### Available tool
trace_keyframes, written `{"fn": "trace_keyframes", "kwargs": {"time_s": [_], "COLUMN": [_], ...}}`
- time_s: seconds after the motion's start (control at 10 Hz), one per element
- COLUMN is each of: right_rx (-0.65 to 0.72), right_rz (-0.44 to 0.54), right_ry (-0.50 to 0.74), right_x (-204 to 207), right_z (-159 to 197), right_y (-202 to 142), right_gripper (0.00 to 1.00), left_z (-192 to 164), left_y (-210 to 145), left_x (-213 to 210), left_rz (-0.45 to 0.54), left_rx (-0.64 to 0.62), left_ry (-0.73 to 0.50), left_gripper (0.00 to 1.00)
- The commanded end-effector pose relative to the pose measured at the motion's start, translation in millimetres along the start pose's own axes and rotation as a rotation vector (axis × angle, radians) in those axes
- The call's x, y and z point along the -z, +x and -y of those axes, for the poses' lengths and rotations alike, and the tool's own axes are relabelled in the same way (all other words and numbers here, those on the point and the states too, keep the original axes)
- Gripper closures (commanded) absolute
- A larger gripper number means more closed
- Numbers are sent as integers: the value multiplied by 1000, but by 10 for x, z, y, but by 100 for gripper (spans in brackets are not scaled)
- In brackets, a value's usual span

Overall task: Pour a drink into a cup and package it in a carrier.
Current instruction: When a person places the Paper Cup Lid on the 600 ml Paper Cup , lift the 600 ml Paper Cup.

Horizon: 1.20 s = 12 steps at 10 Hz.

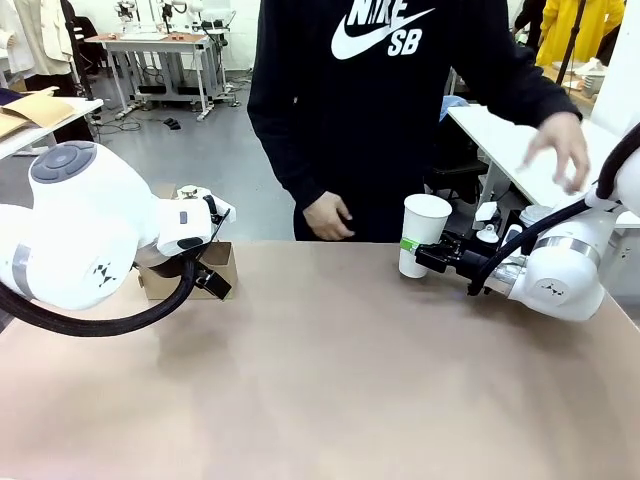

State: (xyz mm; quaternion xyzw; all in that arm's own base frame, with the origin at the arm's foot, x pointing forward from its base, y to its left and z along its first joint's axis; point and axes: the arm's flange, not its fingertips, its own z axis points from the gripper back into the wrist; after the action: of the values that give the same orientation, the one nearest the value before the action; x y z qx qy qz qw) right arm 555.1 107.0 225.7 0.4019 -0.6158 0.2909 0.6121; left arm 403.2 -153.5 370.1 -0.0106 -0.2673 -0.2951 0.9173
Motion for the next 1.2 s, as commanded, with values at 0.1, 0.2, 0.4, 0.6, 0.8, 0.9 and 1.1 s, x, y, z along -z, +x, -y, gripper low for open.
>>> {"fn": "trace_keyframes", "kwargs": {"time_s": [0.1,0.2,0.4,0.6,0.8,0.9,1.1], "right_rx": [-18,-18,-18,-18,-18,-18,-18], "right_rz": [13,13,13,13,13,13,13], "right_ry": [-5,-5,-5,-5,-5,-5,-5], "right_x": [41,41,41,41,41,41,41], "right_z": [21,21,21,21,21,21,21], "right_y": [21,21,21,21,21,21,21], "right_gripper": [20,20,20,20,20,20,20], "left_z": [-10,-10,-10,-10,-10,-10,-10], "left_y": [-4,-4,-4,-4,-4,-4,-4], "left_x": [-3,-3,-3,-3,-3,-3,-3], "left_rz": [1,1,1,1,1,1,1], "left_rx": [-3,-3,-3,-3,-3,-3,-3], "left_ry": [-1,-1,-1,-1,-1,-1,-1], "left_gripper": [0,0,0,0,0,0,0]}}
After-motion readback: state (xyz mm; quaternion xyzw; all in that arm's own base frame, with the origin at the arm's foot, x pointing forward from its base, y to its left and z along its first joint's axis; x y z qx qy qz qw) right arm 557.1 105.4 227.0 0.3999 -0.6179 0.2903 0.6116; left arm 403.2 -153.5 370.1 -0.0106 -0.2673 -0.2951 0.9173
